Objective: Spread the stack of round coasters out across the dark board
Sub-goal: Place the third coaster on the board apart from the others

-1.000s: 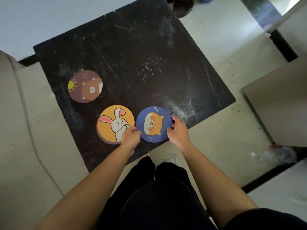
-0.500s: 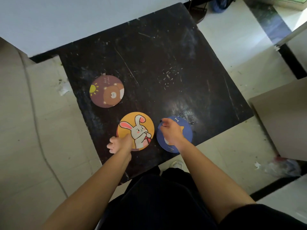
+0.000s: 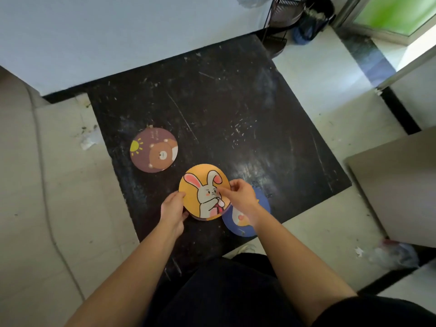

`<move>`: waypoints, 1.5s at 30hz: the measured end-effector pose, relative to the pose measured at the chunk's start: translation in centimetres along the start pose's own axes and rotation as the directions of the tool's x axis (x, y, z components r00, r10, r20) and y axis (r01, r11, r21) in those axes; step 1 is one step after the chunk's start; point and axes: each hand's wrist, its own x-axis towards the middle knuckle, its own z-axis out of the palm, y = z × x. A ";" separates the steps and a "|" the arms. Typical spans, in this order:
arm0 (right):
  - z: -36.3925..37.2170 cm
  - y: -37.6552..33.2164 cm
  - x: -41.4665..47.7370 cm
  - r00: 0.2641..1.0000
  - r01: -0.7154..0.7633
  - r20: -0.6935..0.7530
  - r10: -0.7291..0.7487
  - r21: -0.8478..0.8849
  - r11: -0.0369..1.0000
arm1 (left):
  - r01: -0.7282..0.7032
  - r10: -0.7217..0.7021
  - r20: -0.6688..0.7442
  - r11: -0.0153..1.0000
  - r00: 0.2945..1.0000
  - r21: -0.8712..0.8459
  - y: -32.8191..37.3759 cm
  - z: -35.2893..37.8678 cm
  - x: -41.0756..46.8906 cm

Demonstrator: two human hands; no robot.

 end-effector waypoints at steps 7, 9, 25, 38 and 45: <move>-6.3 -1.1 -0.2 0.987 0.119 -0.146 -0.067 0.385 0.915 | -0.014 0.048 0.300 0.993 0.953 -0.114 3.0 6.1 -2.5; -8.7 -0.9 0.7 0.975 0.157 -0.206 -0.086 0.360 0.920 | 0.018 0.033 0.340 0.990 0.940 -0.143 3.1 8.4 -3.1; -36.4 2.0 11.1 0.952 0.281 -0.111 -0.286 -0.058 0.958 | -0.063 0.074 0.014 0.919 0.997 -0.389 -3.1 35.6 -11.1; -41.6 -8.3 17.9 0.918 0.396 0.034 -0.395 -0.040 0.917 | -0.102 -0.049 -0.207 0.745 0.977 -0.659 -1.1 40.8 -9.2; -37.9 -12.9 21.3 0.933 0.353 0.104 -0.345 -0.077 0.932 | -0.126 -0.220 -0.278 0.527 0.935 -0.841 -0.3 40.6 -6.0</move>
